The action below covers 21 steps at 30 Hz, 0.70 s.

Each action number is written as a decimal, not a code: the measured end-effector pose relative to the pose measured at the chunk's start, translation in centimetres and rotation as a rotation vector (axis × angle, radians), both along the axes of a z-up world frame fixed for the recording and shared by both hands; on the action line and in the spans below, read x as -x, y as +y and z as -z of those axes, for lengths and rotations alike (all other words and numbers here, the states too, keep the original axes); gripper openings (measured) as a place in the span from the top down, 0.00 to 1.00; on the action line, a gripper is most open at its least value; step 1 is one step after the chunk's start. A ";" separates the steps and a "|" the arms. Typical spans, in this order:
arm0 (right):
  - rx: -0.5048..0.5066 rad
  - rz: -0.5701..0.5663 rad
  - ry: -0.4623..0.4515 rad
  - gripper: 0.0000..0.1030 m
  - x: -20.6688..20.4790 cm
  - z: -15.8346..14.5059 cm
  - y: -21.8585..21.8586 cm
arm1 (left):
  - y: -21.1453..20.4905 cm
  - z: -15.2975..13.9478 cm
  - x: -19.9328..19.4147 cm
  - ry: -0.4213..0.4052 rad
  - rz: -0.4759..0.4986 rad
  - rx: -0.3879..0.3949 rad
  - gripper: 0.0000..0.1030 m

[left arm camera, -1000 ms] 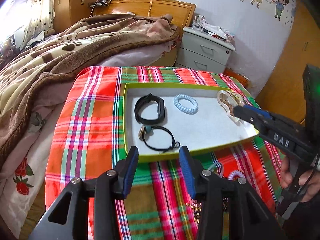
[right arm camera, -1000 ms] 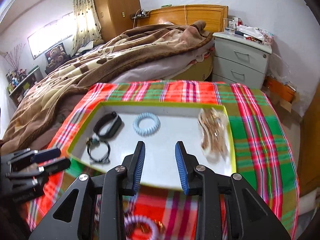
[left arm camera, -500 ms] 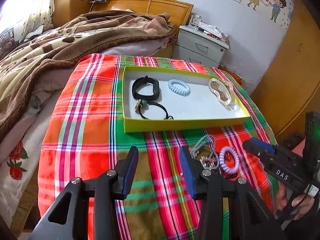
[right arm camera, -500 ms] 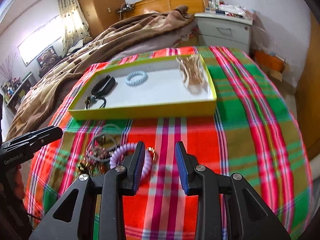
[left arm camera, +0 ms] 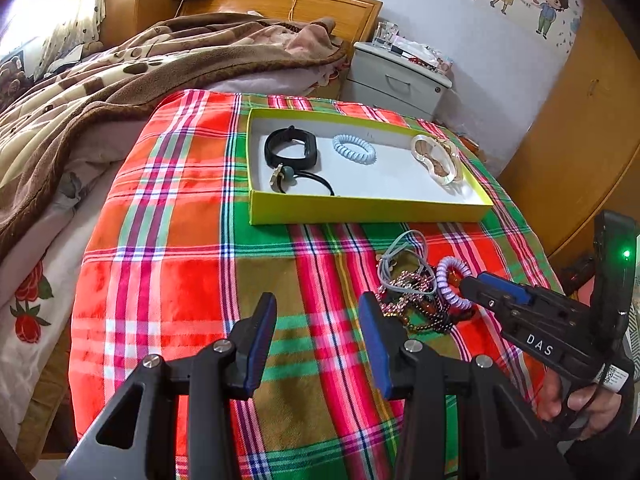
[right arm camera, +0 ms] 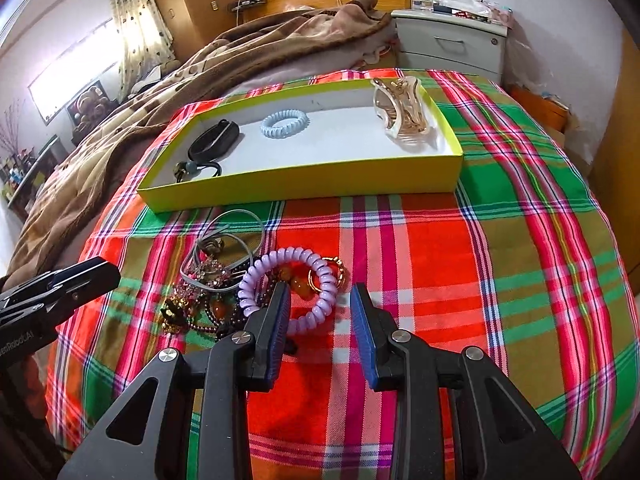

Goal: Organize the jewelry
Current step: 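Grasp the lavender coil hair tie with the right tool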

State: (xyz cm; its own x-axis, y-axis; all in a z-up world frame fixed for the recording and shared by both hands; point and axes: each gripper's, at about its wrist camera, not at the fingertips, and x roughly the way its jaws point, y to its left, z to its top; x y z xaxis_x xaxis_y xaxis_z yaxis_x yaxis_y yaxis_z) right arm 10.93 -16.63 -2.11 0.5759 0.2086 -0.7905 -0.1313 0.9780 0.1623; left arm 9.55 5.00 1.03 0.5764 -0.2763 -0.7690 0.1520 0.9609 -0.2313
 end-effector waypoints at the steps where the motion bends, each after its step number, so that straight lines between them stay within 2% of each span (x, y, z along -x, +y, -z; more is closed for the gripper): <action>1: 0.004 -0.001 0.001 0.78 -0.1 0.0 0.1 | 0.1 0.0 0.1 0.001 -0.003 -0.002 0.57; 5: 0.018 0.002 -0.010 0.87 0.2 0.1 0.2 | 0.3 0.0 0.4 0.006 -0.016 -0.015 0.57; 9: 0.011 0.004 -0.025 0.91 0.5 0.0 -0.2 | 0.3 -0.1 0.9 0.009 -0.027 -0.023 0.57; 21: -0.051 0.051 -0.106 0.91 2.3 -2.3 -3.3 | -0.1 -1.0 1.9 0.011 -0.045 -0.031 0.57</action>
State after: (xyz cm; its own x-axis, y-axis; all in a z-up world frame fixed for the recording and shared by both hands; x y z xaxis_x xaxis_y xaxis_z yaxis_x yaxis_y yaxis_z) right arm 8.63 -19.90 0.17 0.6663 0.2151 -0.7139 -0.1004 0.9746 0.1999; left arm 7.63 4.90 2.04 0.5795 -0.2260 -0.7830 0.1058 0.9735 -0.2026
